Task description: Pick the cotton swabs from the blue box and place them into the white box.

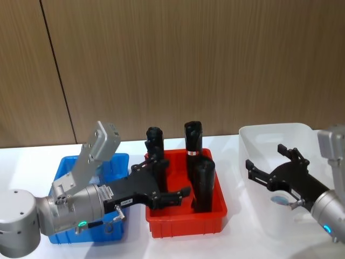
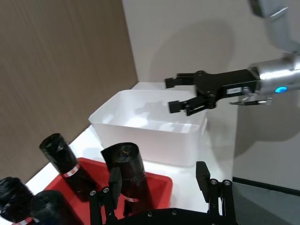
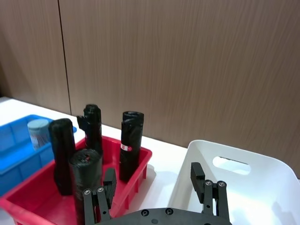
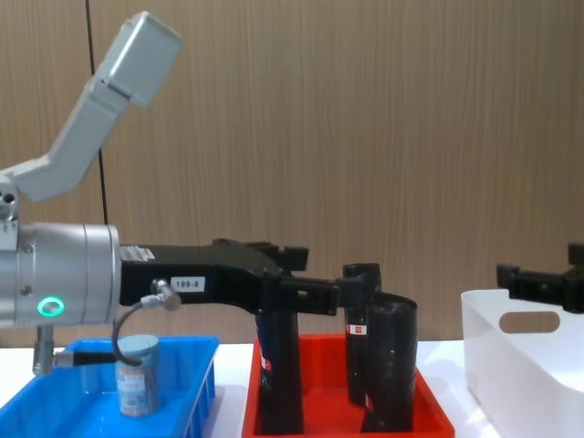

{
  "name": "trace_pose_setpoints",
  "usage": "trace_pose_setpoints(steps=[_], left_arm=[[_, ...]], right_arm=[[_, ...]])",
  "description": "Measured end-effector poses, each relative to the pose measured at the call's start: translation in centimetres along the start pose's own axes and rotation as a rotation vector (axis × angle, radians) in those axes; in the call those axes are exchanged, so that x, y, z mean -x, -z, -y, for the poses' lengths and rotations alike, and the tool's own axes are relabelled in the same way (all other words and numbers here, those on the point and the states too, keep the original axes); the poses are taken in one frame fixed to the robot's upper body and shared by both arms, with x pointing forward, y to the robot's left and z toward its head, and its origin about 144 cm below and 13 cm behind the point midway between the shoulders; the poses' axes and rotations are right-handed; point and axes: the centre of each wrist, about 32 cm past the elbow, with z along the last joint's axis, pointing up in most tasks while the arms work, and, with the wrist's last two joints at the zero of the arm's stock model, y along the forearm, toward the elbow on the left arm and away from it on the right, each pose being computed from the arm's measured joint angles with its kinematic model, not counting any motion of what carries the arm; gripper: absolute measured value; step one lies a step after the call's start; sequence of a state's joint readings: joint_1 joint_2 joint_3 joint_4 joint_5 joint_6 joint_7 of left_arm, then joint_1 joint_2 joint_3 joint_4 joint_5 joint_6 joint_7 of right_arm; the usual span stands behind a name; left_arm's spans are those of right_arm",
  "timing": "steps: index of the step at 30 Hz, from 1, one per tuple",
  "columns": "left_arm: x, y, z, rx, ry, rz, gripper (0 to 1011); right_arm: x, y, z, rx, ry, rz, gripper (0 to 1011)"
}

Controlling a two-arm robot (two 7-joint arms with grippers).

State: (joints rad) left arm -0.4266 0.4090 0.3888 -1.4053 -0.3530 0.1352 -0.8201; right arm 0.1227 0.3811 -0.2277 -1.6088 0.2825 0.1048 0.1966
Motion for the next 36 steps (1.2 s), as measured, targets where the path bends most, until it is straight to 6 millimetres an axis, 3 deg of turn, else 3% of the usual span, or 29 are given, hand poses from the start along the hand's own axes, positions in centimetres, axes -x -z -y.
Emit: trace_pose_setpoints(steps=[14,36], left_arm=[[1.9,0.4,0.6,0.007,-0.145,0.037,1004],[4.9,0.8,1.5,0.042,-0.378,0.09,1004]], right_arm=[[3.8,-0.4,2.4,-0.1,0.068,-0.055,1001],[4.2,-0.4,2.7,-0.11,0.076,-0.064,1001]])
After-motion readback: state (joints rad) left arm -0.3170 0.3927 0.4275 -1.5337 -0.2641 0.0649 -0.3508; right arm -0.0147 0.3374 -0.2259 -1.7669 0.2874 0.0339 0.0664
